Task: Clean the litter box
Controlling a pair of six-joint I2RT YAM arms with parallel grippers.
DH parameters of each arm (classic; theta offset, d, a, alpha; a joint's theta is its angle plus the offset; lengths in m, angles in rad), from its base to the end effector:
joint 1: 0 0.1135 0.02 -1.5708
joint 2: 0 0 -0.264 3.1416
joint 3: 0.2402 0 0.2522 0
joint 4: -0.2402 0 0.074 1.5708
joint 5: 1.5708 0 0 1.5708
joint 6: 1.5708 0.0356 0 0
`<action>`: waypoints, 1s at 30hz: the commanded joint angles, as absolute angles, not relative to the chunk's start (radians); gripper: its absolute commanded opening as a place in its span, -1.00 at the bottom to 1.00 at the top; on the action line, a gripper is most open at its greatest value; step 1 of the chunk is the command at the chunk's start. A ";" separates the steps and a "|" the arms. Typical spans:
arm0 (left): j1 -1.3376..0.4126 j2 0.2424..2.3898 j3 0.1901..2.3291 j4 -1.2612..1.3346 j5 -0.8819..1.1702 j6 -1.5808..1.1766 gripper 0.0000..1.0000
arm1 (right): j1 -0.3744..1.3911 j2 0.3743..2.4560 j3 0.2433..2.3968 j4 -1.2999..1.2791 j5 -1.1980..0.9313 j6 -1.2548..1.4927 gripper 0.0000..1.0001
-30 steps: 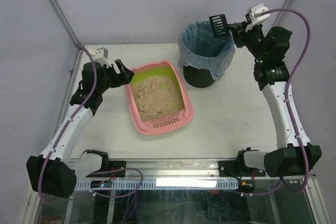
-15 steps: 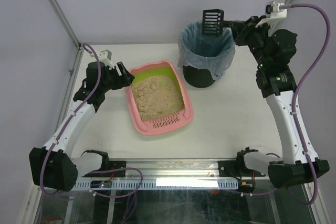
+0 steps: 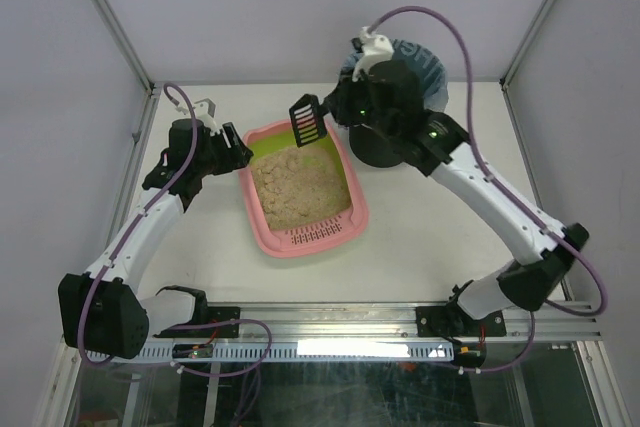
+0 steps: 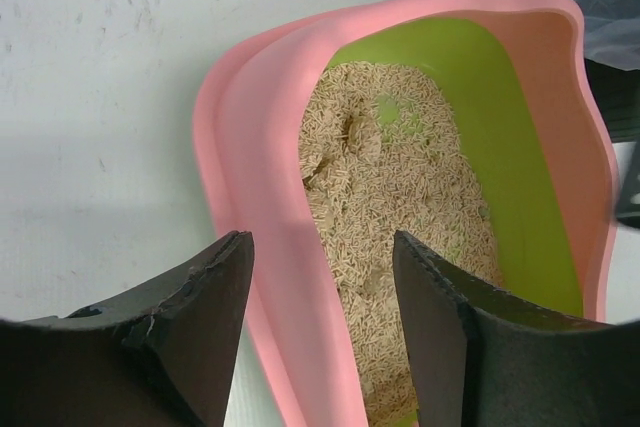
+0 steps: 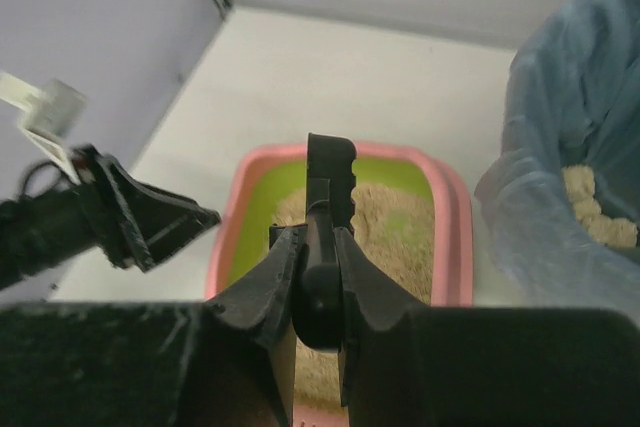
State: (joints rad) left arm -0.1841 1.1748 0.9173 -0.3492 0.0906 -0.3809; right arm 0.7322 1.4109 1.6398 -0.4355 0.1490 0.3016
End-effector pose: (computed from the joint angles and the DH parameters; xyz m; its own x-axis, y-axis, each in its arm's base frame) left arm 0.2553 -0.0508 0.2903 -0.6153 -0.2620 -0.7435 0.0287 0.9351 -0.3533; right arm 0.2339 0.2032 0.4657 -0.3100 0.1164 -0.9436 -0.4828 0.8358 0.2617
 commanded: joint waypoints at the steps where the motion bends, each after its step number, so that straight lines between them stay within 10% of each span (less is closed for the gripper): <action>1: -0.192 1.161 0.933 -0.333 0.074 -0.358 0.18 | 0.822 1.559 1.788 -0.627 0.351 0.222 -1.00; 30: -0.193 1.184 0.932 -0.335 0.112 -0.364 0.13 | 0.794 1.961 1.908 -0.709 0.346 0.330 -1.00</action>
State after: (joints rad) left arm -0.1841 1.1793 0.9173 -0.3599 0.0879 -0.3763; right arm 0.8051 1.9759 1.9110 -0.7525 0.3969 0.2684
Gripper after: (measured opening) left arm 0.571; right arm 0.181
